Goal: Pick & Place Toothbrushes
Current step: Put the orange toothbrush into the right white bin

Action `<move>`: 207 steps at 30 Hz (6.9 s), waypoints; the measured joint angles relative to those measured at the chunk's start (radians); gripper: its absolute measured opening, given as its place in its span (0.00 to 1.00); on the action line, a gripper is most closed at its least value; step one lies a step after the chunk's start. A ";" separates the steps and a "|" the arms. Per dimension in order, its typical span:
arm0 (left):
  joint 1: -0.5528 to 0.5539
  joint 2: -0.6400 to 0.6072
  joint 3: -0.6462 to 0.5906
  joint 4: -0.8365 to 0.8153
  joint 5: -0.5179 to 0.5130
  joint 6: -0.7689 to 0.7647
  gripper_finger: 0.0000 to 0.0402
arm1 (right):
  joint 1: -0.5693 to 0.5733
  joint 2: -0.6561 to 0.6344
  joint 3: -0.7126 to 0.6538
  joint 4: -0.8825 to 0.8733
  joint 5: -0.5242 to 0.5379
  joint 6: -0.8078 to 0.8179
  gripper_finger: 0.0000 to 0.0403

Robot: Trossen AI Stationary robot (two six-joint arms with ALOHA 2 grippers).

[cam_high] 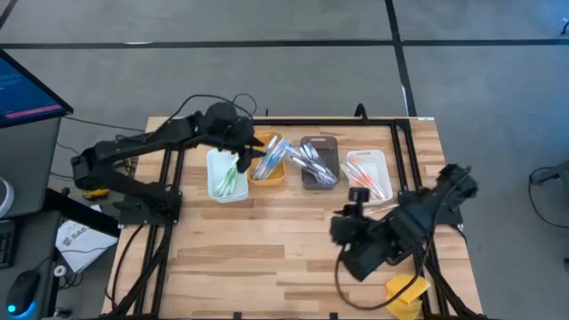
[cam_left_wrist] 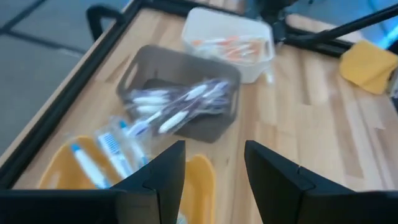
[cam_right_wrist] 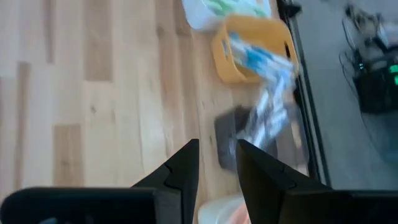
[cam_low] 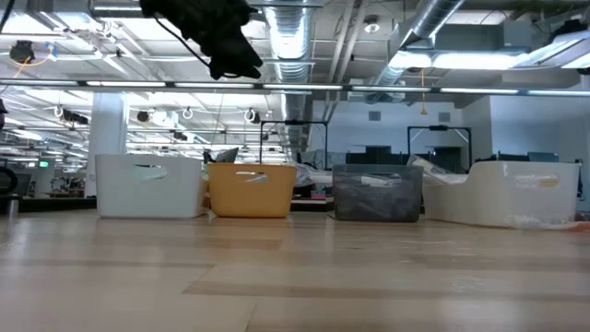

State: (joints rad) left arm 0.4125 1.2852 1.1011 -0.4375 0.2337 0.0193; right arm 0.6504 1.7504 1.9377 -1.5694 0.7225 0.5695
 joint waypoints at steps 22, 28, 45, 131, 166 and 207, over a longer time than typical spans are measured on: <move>-0.093 -0.132 -0.282 0.322 -0.001 -0.035 0.40 | 0.094 -0.392 -0.981 0.557 -0.189 0.402 0.25; -0.093 -0.132 -0.282 0.322 -0.001 -0.077 0.40 | 0.058 -0.329 -1.050 0.542 -0.331 0.409 0.25; -0.093 -0.132 -0.282 0.323 -0.001 -0.077 0.40 | -0.133 -0.312 -1.194 0.638 -0.460 0.310 0.25; -0.093 -0.131 -0.344 0.359 -0.001 -0.080 0.38 | -0.423 -0.167 -1.194 0.766 -0.653 -0.049 0.01; -0.093 -0.131 -0.344 0.366 -0.001 -0.080 0.38 | -0.257 -0.166 -0.740 0.231 -0.483 0.113 0.00; -0.093 -0.132 -0.639 0.626 -0.031 -0.024 0.38 | -0.385 -0.974 -0.932 0.447 0.203 0.353 0.00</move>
State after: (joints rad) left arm 0.3199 1.1534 0.4618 0.1883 0.2024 -0.0044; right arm 0.2657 0.7768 1.0060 -1.1223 0.9259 0.9226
